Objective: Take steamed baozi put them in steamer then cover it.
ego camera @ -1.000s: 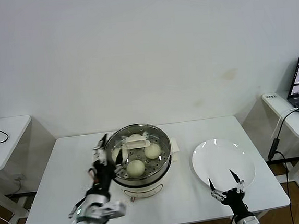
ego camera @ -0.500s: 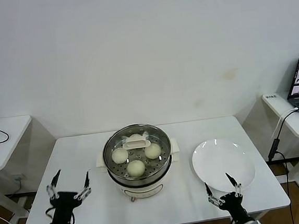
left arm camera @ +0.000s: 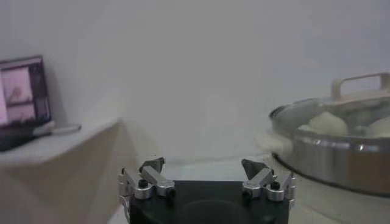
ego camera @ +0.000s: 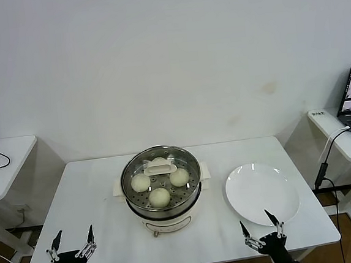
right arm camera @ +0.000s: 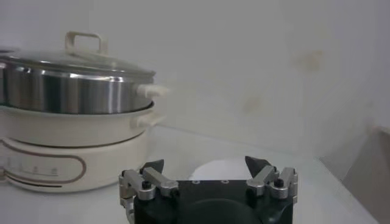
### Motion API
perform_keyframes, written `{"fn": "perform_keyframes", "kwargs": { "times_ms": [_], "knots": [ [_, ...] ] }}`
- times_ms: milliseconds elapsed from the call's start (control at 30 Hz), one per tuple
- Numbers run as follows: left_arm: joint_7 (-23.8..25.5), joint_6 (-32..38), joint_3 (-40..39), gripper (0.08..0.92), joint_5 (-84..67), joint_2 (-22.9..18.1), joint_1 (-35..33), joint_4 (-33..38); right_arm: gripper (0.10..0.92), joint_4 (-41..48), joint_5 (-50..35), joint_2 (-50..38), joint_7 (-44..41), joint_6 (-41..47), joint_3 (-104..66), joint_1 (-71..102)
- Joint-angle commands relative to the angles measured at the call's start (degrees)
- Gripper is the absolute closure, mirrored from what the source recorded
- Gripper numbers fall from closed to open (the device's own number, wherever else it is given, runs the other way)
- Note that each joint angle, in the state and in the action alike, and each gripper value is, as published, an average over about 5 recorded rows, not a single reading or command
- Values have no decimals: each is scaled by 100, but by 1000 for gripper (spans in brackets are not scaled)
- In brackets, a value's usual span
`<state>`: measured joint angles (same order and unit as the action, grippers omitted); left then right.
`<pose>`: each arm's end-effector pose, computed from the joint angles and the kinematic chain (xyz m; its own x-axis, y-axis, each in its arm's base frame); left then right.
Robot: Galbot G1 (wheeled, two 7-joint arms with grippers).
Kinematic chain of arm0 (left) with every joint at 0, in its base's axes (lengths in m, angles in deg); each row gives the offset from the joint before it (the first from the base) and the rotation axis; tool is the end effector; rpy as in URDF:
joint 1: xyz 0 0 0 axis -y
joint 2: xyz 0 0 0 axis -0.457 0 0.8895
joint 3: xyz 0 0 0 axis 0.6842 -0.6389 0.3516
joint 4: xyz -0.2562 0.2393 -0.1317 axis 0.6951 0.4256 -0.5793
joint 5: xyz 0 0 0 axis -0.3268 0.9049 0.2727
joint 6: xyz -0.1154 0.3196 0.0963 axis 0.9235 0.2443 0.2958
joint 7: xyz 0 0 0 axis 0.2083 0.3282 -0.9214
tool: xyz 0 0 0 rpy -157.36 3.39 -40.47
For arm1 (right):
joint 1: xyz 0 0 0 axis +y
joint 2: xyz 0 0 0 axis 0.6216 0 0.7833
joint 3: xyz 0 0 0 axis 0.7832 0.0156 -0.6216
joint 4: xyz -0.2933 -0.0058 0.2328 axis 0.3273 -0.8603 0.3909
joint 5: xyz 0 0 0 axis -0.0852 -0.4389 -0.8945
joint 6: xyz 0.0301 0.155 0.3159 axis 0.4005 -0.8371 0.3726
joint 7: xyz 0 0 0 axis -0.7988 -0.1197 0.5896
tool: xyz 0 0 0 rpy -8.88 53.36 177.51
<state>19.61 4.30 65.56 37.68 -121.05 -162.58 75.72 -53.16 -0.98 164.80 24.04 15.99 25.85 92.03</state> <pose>0.0915 0.1093 -0.3304 -0.9721 -0.1665 0.1650 -0.1527 0.9839 0.0929 0.1043 -0.0827 -0.3720 -0.9621 -0.2208 0.1603 -0.2417 0.9622 -0.1252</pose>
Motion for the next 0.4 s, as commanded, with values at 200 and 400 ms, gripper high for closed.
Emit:
{"fn": "perform_keyframes", "kwargs": {
  "times_ms": [200,400],
  "knots": [
    [70,252,-41,177,-486,-128,-240,-170,203,-187,-254,-203,87,376,223,210],
    [156,233,-111,177,-531,-125,-279,-105,202,-209,-265,-196,99,402,272,230]
  ]
}}
